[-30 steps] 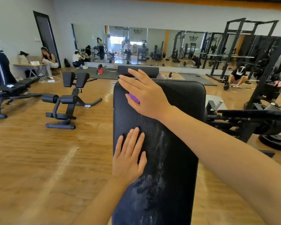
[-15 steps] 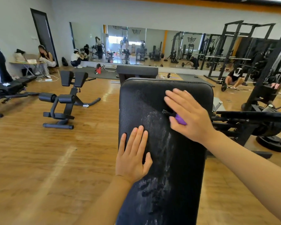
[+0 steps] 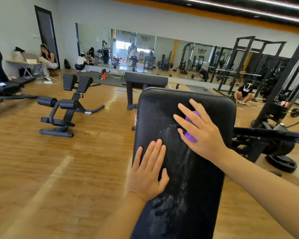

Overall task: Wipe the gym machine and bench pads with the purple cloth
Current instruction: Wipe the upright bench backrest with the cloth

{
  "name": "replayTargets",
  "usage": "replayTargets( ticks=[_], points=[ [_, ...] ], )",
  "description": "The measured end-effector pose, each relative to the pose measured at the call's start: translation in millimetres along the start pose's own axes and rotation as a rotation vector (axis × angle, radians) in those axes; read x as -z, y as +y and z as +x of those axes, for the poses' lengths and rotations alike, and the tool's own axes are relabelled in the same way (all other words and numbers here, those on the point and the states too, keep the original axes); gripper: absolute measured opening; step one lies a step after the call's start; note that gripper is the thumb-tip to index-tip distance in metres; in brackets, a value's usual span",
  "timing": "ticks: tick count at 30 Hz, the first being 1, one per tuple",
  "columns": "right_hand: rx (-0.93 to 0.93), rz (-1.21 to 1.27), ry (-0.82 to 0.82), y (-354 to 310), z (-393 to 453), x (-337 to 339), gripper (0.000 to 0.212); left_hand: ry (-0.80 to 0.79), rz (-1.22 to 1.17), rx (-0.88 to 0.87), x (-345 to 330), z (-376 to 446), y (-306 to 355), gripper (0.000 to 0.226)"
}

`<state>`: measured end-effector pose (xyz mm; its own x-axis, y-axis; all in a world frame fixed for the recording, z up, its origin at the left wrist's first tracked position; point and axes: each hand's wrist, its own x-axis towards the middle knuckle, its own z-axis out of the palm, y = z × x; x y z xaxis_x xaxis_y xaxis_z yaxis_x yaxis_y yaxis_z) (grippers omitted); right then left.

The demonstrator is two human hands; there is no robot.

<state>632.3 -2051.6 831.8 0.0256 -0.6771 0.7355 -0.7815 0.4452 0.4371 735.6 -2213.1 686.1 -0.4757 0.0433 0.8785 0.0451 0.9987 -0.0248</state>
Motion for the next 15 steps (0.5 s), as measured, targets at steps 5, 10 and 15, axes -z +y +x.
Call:
replayTargets(
  ticks=[5,10,15],
  points=[
    [0.052,-0.138,0.068,-34.4,69.2,-24.8,0.040,0.014,-0.017,0.001,-0.3,0.2,-0.8,0.067],
    [0.156,-0.076,0.115,-46.0,109.0,-31.3,0.036,0.016,-0.039,-0.002,1.5,-0.1,-0.9,0.068],
    [0.193,-0.095,-0.031,-25.7,62.6,-5.9,0.043,0.007,-0.030,-0.008,-0.8,-1.2,-2.3,0.067]
  ],
)
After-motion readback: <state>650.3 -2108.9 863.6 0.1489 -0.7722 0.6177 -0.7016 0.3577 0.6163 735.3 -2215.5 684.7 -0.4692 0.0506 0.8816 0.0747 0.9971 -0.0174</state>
